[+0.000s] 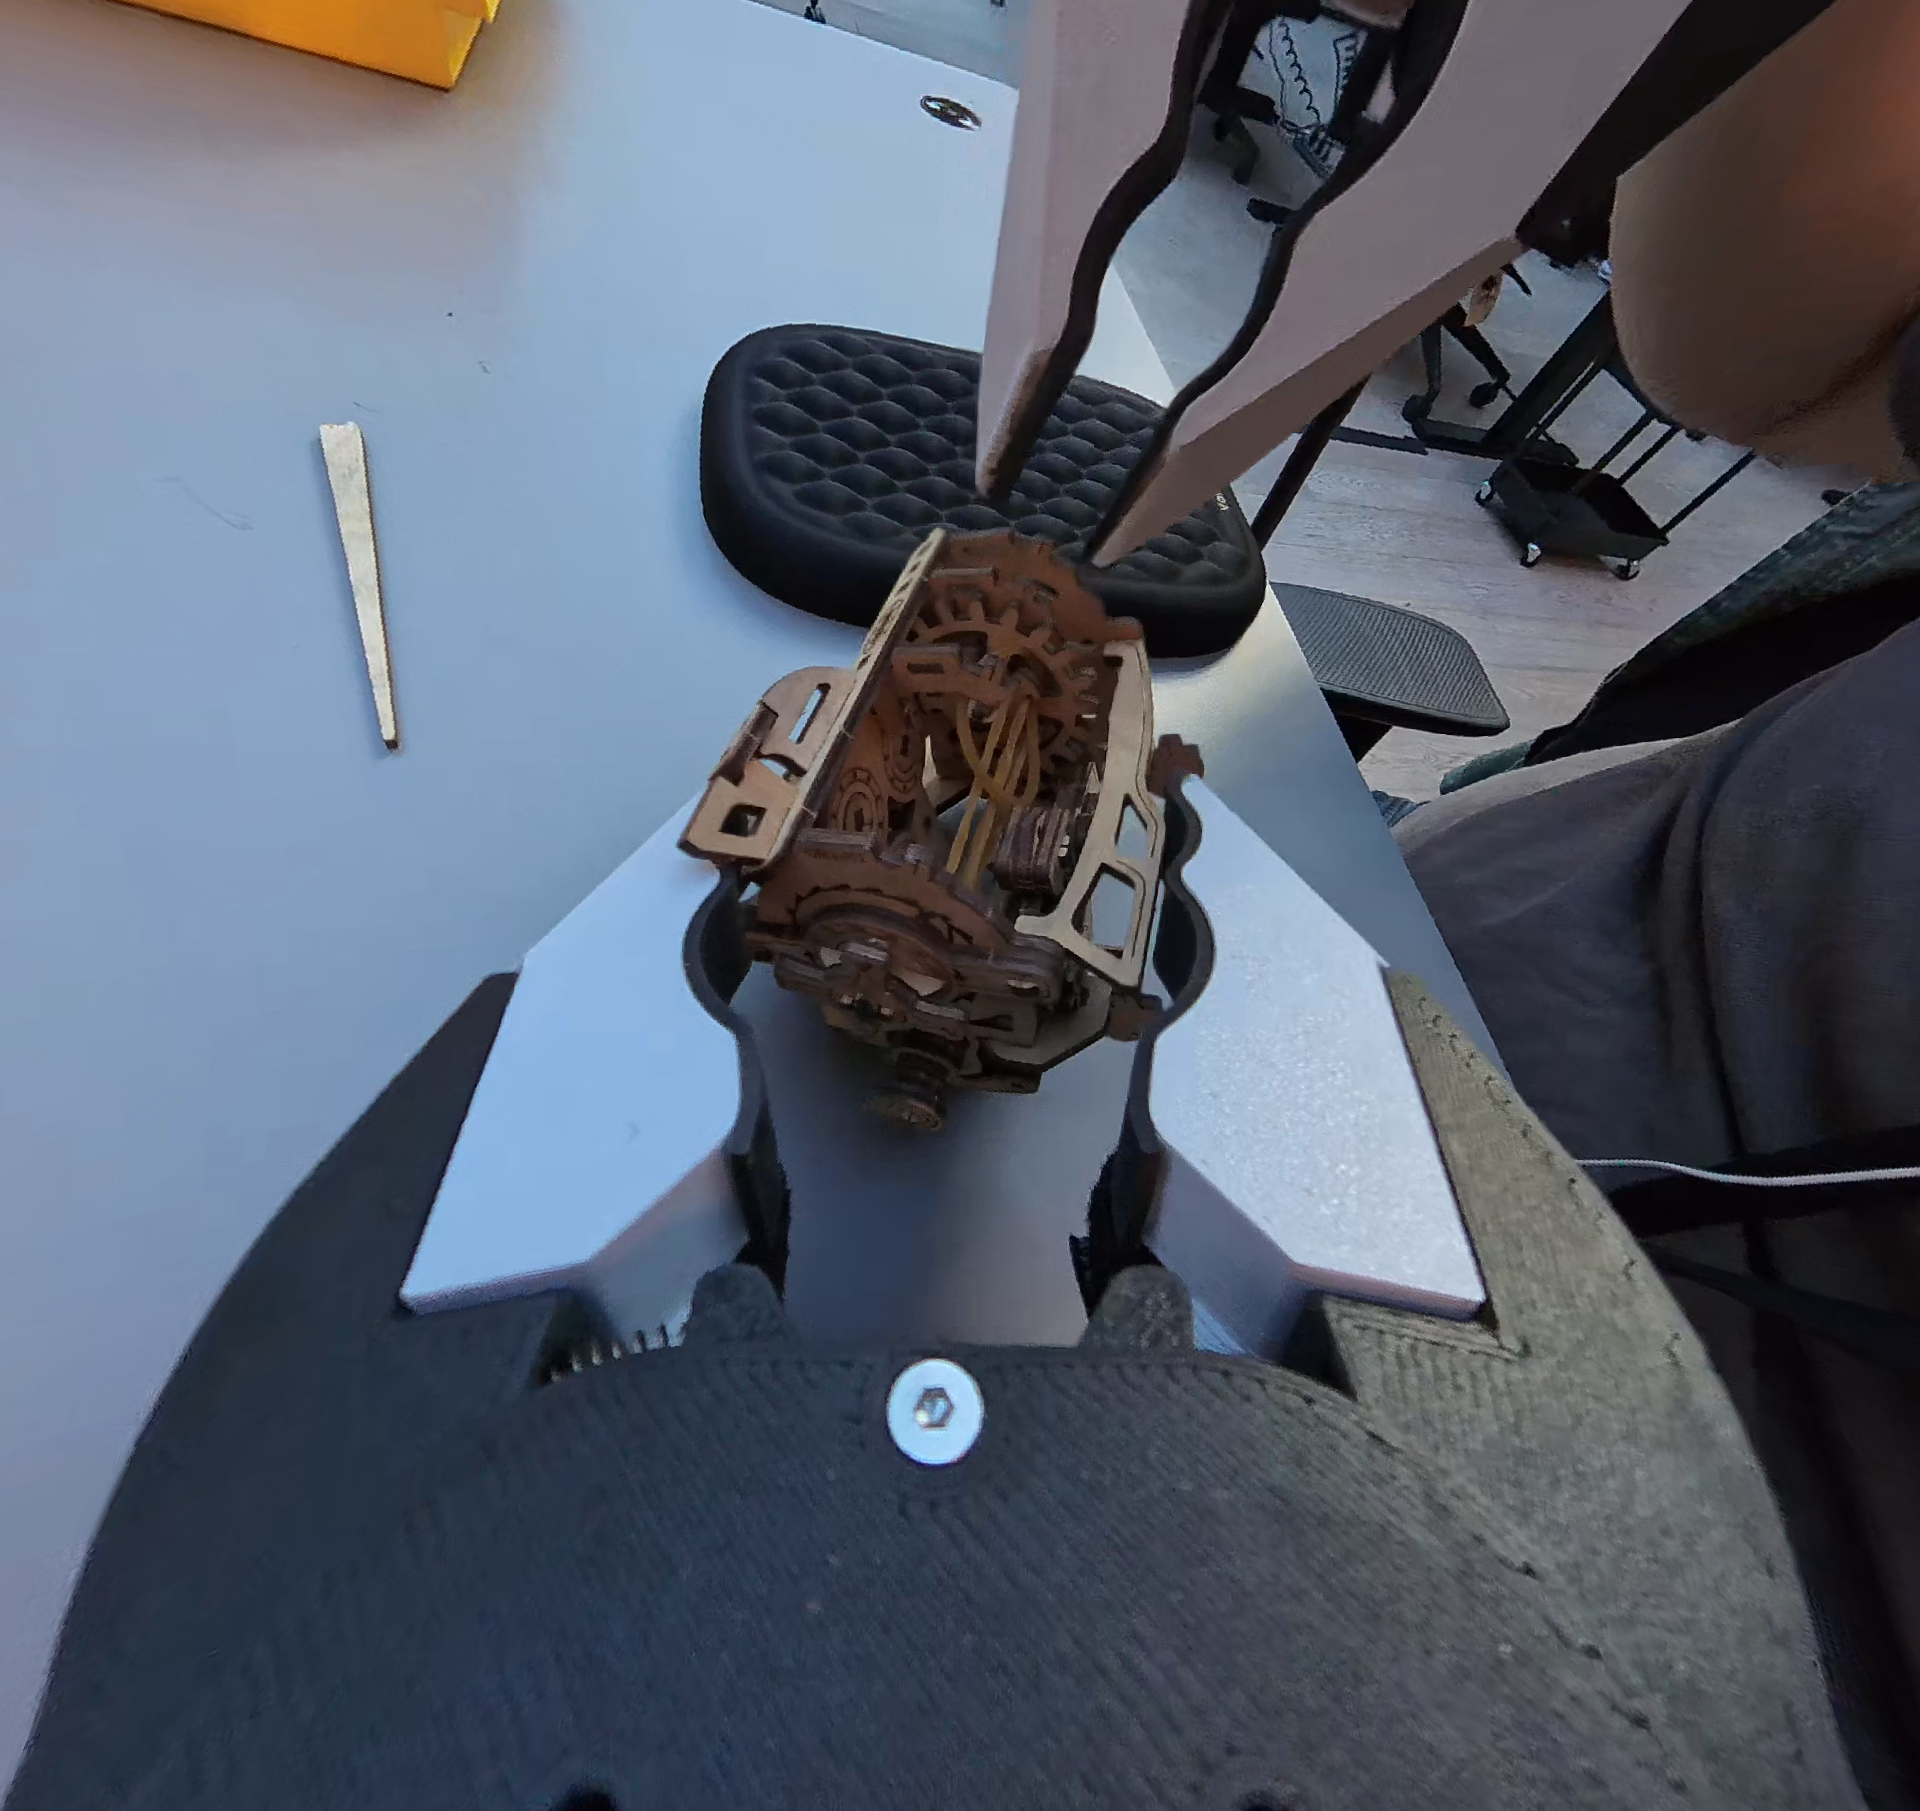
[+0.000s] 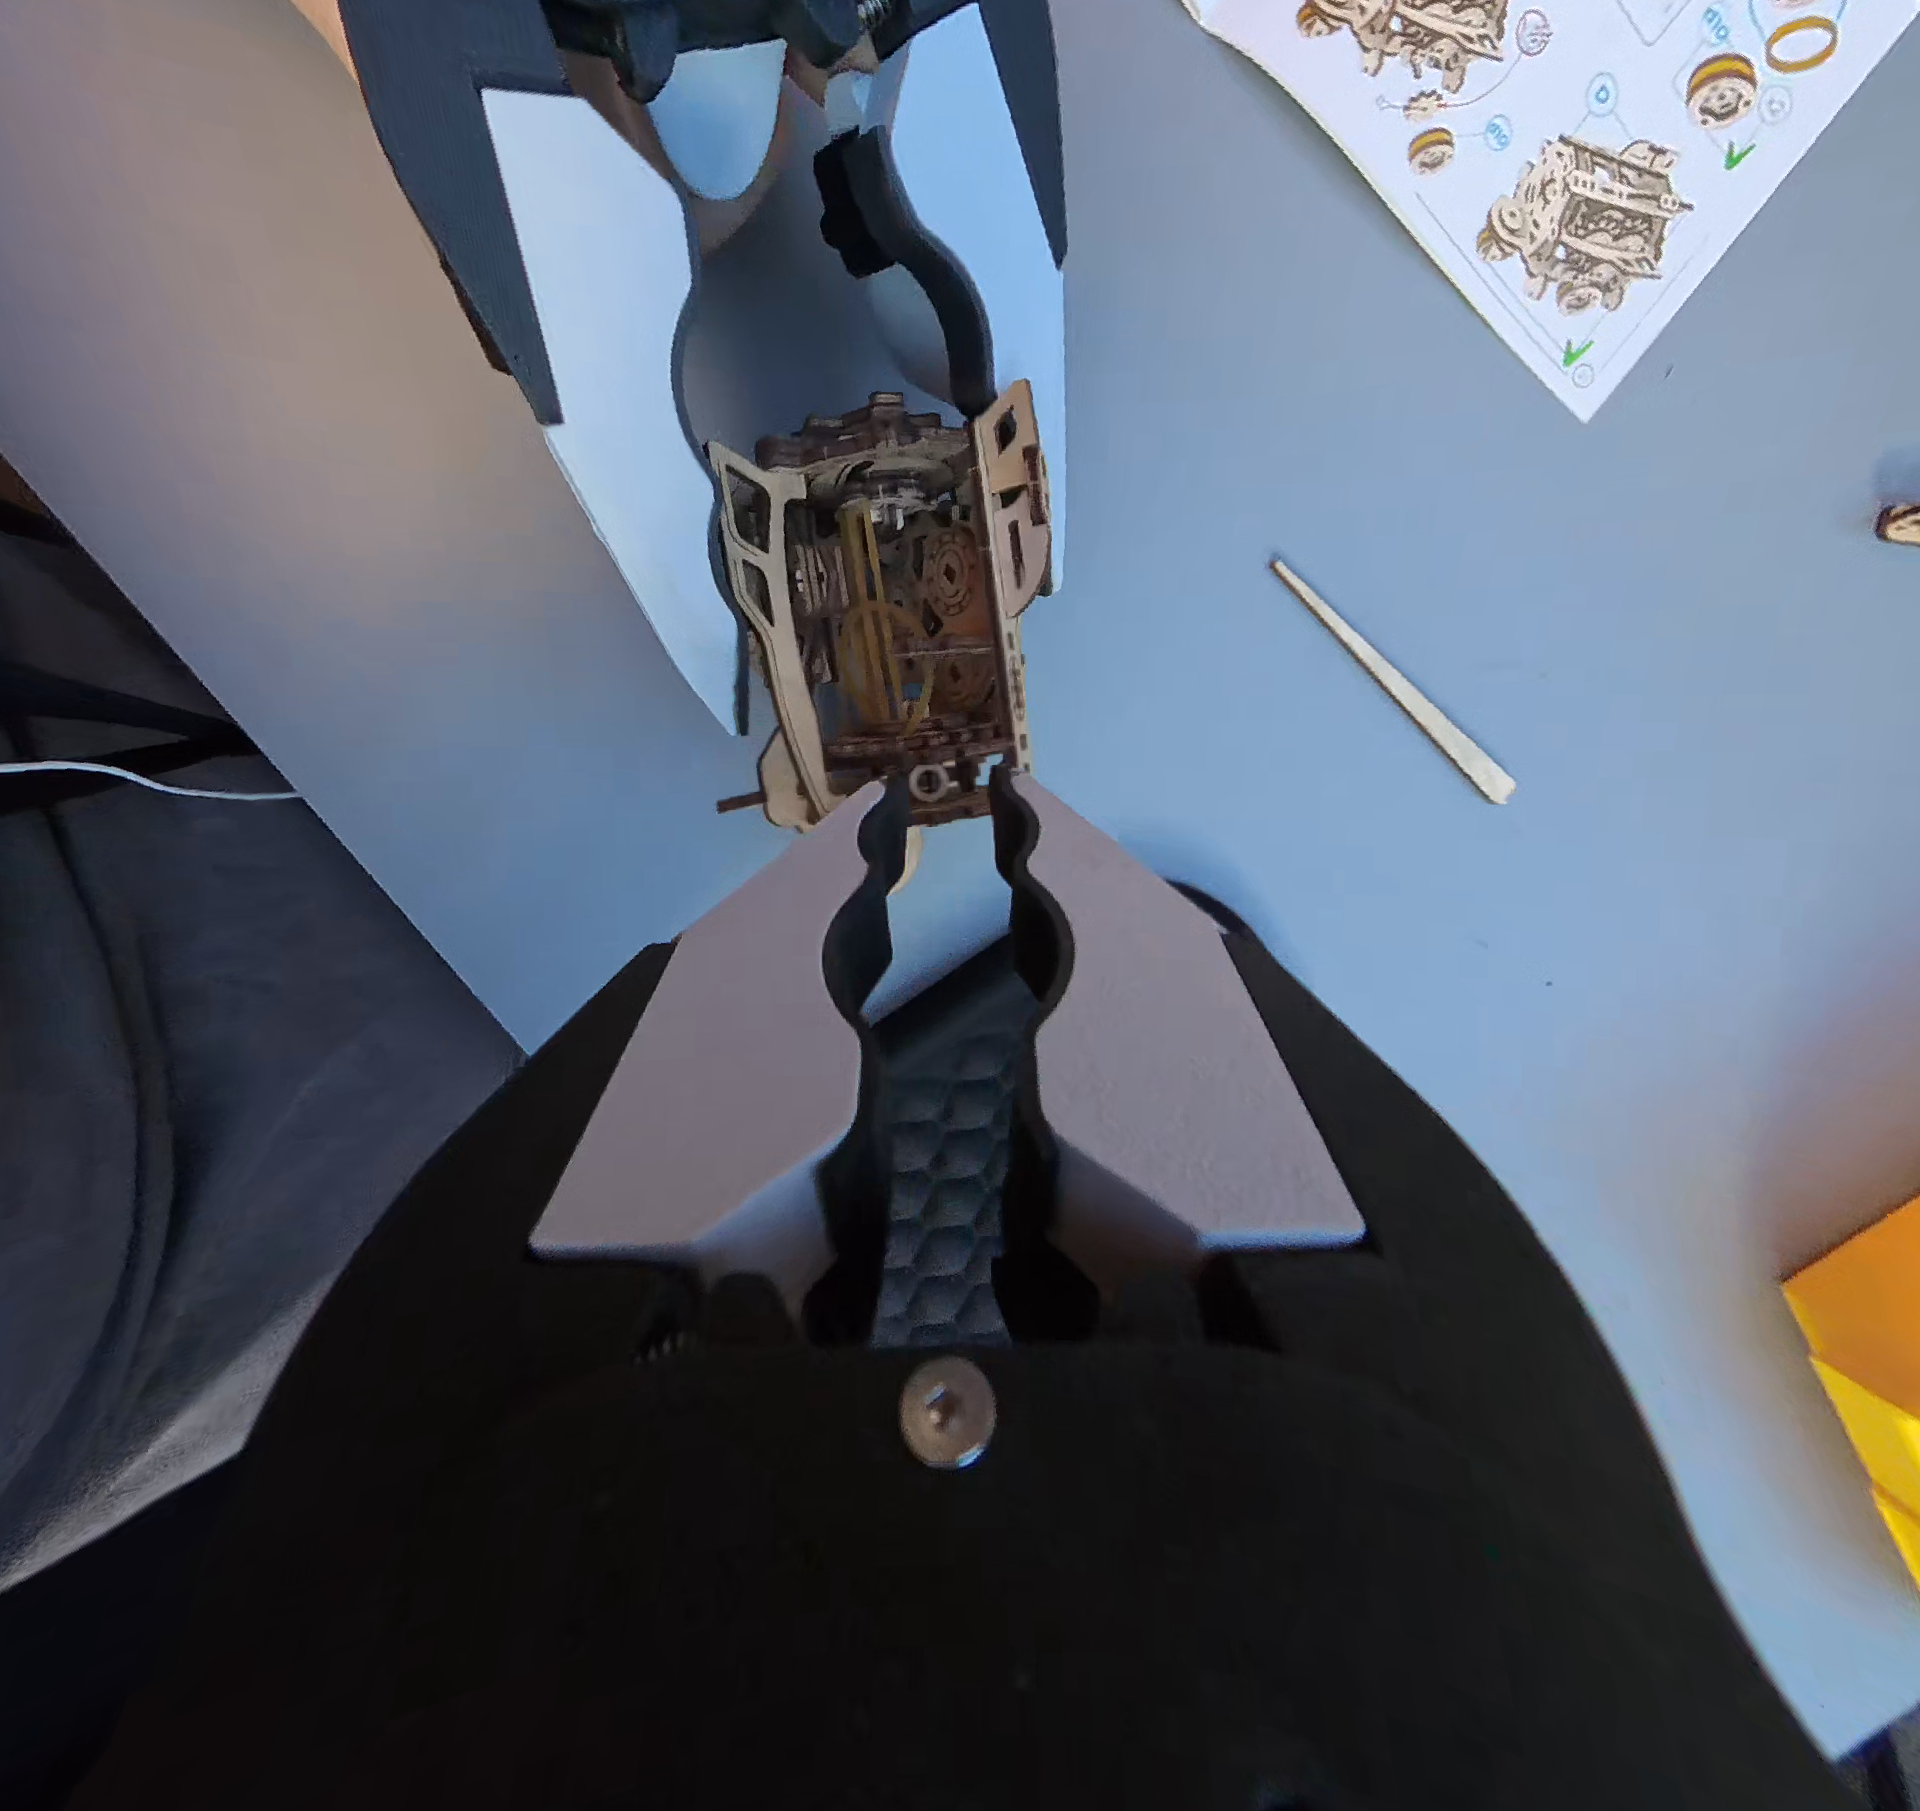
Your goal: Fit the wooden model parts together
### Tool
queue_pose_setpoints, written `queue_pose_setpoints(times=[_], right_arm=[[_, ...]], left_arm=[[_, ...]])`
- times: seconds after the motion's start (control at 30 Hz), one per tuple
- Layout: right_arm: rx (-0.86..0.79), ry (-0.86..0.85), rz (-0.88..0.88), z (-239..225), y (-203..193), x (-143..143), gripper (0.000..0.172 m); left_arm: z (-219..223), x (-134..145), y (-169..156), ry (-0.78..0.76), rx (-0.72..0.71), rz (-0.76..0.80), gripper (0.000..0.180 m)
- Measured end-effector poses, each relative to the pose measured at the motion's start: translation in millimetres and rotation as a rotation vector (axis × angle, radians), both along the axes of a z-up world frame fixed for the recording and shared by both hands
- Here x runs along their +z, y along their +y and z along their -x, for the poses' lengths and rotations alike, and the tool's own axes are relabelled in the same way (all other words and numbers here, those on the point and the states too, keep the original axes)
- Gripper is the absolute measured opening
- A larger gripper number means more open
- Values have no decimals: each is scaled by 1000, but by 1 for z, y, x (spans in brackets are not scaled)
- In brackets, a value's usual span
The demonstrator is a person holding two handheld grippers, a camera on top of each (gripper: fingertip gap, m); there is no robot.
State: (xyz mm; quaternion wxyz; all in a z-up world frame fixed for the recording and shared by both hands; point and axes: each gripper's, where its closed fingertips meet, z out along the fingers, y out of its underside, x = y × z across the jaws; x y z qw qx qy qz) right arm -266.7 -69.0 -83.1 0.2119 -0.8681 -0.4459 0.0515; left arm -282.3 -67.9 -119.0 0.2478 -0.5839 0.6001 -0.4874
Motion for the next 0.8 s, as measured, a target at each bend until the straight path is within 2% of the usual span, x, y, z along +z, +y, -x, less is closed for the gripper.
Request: queue_pose_setpoints(times=[0.3, 0.37, 0.6, 0.8], right_arm=[[-205, 336, -93, 0, -20, -5, 7], [-218, 409, -19, 4, -31, -10, 5], [-185, 496, 11, 13, -39, -20, 2], [-113, 479, -27, 12, -23, -23, 2]], left_arm=[[18, -4, -24, 72, 67, 207, 78], [20, -4, -27, 75, 105, 213, 78], [23, 3, -32, 22, 193, 220, 86], [36, 11, -41, -24, 287, 110, 87]])
